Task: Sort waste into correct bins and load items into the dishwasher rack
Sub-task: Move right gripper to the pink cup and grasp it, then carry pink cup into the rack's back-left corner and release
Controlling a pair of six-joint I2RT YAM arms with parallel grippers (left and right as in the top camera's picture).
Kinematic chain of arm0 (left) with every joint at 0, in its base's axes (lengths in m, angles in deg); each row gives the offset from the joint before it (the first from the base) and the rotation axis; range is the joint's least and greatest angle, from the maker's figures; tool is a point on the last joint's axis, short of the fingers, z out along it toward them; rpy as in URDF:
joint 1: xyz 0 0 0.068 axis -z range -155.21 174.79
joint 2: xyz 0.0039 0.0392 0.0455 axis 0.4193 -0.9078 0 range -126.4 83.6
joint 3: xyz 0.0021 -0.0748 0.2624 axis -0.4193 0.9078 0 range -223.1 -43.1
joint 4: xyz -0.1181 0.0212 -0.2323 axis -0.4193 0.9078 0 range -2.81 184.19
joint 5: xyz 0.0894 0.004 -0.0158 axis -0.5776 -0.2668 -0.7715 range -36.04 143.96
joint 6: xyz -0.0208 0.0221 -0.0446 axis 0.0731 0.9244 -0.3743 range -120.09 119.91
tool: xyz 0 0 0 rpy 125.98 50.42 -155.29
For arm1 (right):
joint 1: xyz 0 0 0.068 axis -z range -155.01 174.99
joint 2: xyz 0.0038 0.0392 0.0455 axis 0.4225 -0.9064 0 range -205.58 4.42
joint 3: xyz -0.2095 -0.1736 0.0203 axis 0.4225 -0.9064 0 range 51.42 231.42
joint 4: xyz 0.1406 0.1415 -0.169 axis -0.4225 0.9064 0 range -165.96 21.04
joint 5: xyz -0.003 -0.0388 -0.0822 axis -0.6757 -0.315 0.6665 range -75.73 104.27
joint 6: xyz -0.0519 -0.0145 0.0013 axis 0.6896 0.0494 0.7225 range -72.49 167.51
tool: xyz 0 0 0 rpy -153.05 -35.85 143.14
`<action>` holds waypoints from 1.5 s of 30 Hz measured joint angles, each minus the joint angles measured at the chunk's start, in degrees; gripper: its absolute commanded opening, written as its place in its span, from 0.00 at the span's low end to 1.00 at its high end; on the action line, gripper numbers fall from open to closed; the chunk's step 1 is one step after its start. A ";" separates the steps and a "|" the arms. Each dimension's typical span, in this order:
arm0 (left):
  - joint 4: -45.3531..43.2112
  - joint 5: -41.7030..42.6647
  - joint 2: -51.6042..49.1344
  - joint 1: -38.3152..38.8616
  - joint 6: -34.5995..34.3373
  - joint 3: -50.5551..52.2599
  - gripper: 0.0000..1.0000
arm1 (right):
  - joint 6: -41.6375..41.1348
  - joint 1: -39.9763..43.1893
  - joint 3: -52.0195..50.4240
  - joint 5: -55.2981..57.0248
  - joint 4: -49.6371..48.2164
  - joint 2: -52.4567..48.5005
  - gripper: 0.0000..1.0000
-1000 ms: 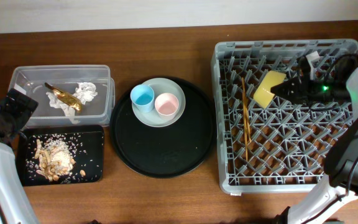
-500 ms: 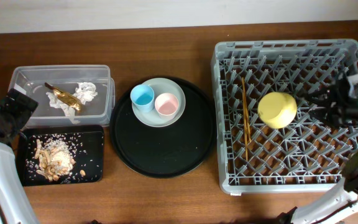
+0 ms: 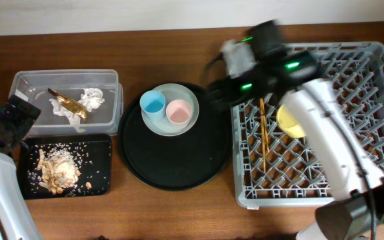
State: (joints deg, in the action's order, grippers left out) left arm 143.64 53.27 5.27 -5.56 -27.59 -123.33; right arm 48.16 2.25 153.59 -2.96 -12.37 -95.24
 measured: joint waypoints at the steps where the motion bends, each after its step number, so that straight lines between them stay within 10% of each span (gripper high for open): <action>1: -0.04 0.00 0.00 0.00 0.00 0.00 0.99 | -0.46 -3.19 -0.04 0.98 -2.36 -0.66 0.68; 4: -0.02 0.00 0.00 0.00 0.00 0.00 0.99 | -0.94 -12.46 -0.04 5.75 -8.26 -4.50 0.28; 7: -0.02 0.00 0.00 0.00 0.00 0.00 0.99 | -1.18 -17.07 -0.07 10.60 -11.63 -9.16 0.19; 37: -0.02 0.00 0.00 0.00 0.00 0.00 0.99 | -1.51 -17.70 -0.33 15.08 -11.13 -22.14 0.18; 45: -0.02 0.02 0.00 0.00 0.00 0.00 0.99 | -1.51 -17.55 -0.26 16.28 -11.43 -22.14 0.04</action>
State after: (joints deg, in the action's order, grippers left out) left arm 143.61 53.29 5.27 -5.56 -27.59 -123.33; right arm 46.65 -15.30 153.33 13.32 -23.80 -117.38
